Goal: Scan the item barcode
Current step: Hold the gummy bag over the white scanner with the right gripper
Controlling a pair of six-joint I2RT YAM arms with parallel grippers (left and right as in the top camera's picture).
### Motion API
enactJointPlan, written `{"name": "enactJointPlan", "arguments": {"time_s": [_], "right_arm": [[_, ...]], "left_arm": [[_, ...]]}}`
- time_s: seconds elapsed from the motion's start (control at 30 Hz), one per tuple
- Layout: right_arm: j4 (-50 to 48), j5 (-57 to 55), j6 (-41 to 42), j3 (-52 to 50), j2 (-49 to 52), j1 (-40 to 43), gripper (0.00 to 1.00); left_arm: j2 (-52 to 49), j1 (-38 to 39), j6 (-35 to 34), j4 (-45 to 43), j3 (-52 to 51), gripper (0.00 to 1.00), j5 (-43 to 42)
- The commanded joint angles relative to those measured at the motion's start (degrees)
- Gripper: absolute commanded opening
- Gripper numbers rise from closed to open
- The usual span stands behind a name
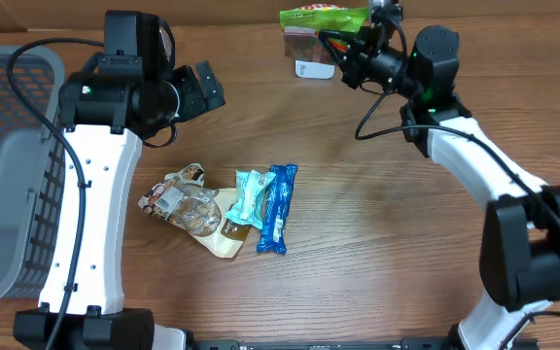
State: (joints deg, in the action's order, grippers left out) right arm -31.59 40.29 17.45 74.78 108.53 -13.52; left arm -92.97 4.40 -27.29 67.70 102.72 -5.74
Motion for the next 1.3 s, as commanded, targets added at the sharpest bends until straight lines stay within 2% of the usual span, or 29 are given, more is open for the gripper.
{"name": "enactJointPlan", "arguments": {"time_s": [0.0, 0.13, 0.23, 0.37, 0.47, 0.6, 0.77, 0.93, 1.13, 1.27], "right_arm": [[-2.56, 0.85, 2.43, 1.42, 0.85, -0.13, 0.04], [-3.15, -0.22, 9.92, 1.42, 0.87, -0.07, 0.04], [-4.42, -5.7, 14.38, 1.42, 0.87, 0.02, 0.04], [-5.07, -14.64, 13.75, 1.42, 0.92, -1.2, 0.04], [-6.73, -17.84, 9.68, 1.42, 1.16, -2.25, 0.04], [-13.75, -17.79, 3.13, 1.42, 2.91, -2.93, 0.04], [-24.28, -18.05, 2.86, 1.9, 7.32, -2.6, 0.04], [-27.43, -17.49, 3.39, 10.67, 15.91, -2.19, 0.04], [-21.75, -17.25, 3.28, 28.46, 27.23, -0.7, 0.04], [-20.31, -14.43, 3.3, 36.0, 32.28, 0.48, 0.04]], "left_arm": [[-0.57, 0.11, -0.15, -0.2, 0.17, 1.0, 0.37], [-0.57, 0.11, -0.15, -0.2, 0.17, 1.0, 0.39], [-0.57, 0.11, -0.15, -0.2, 0.17, 1.0, 0.37], [-0.57, 0.11, -0.15, -0.22, 0.17, 1.0, 0.37], [-0.57, 0.11, -0.15, -0.22, 0.17, 1.0, 0.37], [-0.57, 0.11, -0.15, -0.22, 0.17, 1.0, 0.39], [-0.57, 0.11, -0.15, -0.2, 0.17, 1.0, 0.39], [-0.57, 0.11, -0.15, -0.2, 0.17, 1.0, 0.39], [-0.57, 0.11, -0.15, -0.2, 0.17, 1.0, 0.39], [-0.57, 0.11, -0.15, -0.2, 0.17, 1.0, 0.37]]}}
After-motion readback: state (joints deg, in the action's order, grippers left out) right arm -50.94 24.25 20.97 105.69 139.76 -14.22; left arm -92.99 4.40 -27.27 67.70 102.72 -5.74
